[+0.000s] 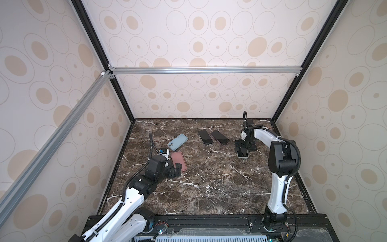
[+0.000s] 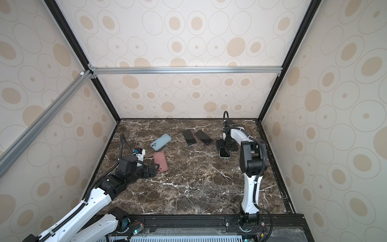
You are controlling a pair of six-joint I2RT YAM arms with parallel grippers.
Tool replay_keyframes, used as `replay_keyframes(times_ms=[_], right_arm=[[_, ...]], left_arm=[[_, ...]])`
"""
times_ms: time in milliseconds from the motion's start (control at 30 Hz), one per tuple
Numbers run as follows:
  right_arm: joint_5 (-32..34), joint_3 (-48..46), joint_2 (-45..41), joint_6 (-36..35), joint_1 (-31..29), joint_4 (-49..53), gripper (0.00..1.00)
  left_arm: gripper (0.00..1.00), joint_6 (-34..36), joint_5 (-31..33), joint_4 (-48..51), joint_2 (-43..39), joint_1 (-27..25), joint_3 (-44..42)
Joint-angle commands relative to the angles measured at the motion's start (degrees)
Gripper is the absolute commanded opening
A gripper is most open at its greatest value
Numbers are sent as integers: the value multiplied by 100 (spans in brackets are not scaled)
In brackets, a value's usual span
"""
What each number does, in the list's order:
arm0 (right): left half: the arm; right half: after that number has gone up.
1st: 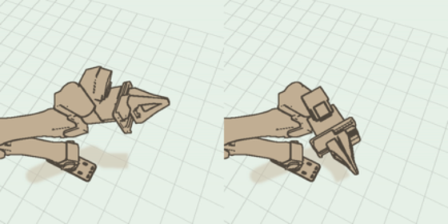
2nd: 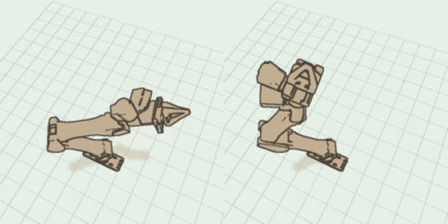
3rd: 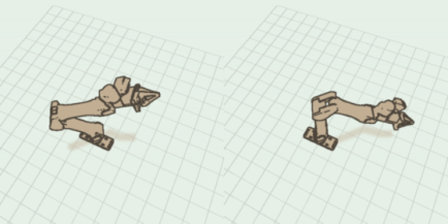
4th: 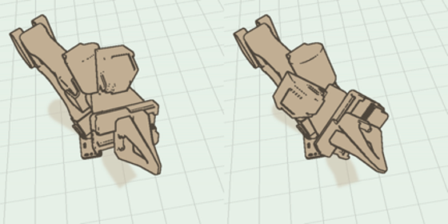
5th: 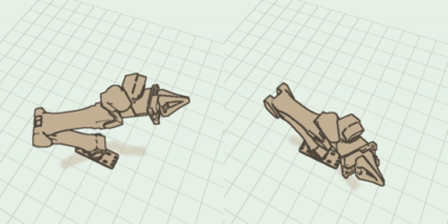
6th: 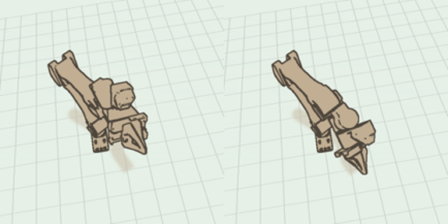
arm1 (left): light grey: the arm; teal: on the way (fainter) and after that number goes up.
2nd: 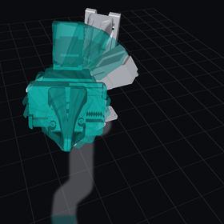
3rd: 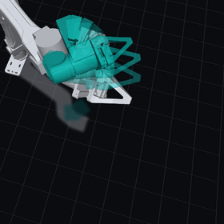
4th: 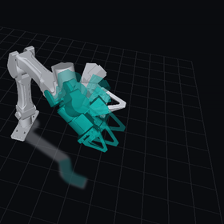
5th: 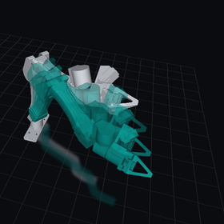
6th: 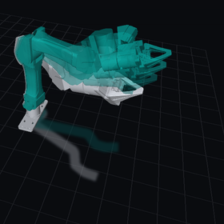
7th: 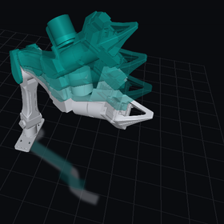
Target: Put the phone into the phone case
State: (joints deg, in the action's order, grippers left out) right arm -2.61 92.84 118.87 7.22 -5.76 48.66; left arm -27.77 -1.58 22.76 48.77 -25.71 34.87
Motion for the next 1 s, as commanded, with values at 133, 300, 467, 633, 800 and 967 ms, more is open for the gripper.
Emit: replay_keyframes(times_ms=[133,300,467,633,800,967], right_arm=[[87,-593,-1014,-44,16,80,95],[-692,-1372,-1859,35,7,-423,92],[-1213,-2130,-2644,159,-22,-815,90],[-1553,-2775,-3063,166,-137,-1166,87],[-1743,-3194,-3235,173,-320,-1346,85],[-1852,-3513,-3374,211,-558,-1626,83]], left_arm=[[100,-27,148,-169,468,101,72],[92,-60,309,-263,963,193,228],[84,-106,391,-581,1568,279,321],[69,-93,639,-910,2254,325,454],[63,-66,668,-1166,2754,353,645],[55,-79,772,-1156,3155,370,810]])
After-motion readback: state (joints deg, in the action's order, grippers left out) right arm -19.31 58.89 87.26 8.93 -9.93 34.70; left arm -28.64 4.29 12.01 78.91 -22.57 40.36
